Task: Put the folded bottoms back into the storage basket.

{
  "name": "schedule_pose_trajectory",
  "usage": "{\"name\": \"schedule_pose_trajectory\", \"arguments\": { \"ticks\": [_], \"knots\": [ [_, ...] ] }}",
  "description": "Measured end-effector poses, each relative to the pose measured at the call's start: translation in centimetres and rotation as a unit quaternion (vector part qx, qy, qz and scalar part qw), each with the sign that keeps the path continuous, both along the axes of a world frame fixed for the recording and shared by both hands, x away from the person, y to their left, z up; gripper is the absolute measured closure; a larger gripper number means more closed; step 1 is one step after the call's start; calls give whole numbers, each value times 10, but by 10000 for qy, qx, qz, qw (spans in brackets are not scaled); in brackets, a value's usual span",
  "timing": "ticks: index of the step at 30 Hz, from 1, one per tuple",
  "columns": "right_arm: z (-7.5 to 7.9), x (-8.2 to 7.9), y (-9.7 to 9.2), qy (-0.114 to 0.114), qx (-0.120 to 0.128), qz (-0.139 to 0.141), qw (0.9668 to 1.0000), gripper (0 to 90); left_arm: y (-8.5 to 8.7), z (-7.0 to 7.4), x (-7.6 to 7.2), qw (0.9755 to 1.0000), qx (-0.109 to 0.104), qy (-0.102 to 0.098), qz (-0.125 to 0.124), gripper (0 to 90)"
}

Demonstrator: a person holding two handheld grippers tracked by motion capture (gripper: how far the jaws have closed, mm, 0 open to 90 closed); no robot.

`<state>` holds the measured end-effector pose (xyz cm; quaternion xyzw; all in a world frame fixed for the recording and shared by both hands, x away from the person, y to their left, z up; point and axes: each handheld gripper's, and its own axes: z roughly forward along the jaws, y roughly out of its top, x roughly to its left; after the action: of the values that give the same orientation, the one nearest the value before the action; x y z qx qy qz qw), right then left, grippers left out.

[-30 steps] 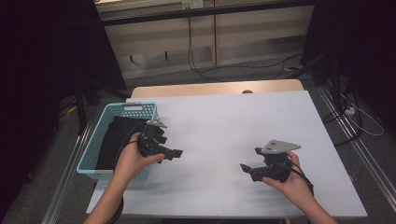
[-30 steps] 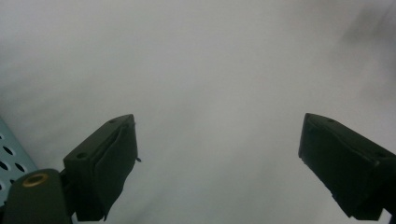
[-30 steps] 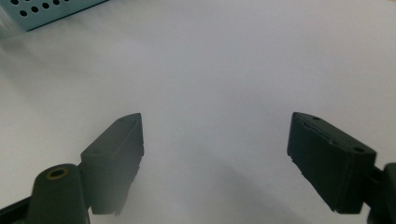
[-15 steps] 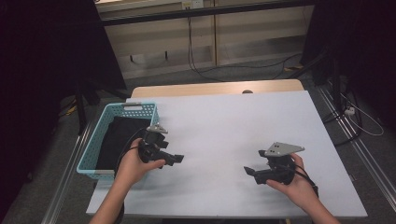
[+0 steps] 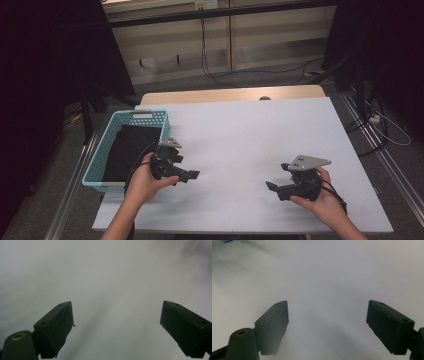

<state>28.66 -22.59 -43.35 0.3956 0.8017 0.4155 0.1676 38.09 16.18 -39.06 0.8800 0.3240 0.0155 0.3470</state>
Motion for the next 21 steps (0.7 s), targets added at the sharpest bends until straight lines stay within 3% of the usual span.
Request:
{"name": "schedule_pose_trajectory", "arguments": {
  "ticks": [3,10,21],
  "knots": [
    [-1,-2,-3,7,-26,1,10000,175,0,-2,-1,10000,64,-29,-32,115],
    [-2,-5,-10,41,-2,-53,10000,172,4,-10,-4,10000,-66,27,27,115],
    [-2,-7,-17,60,-21,-111,9999,164,8,-13,-8,9999,-103,-21,21,115]
  ]
}}
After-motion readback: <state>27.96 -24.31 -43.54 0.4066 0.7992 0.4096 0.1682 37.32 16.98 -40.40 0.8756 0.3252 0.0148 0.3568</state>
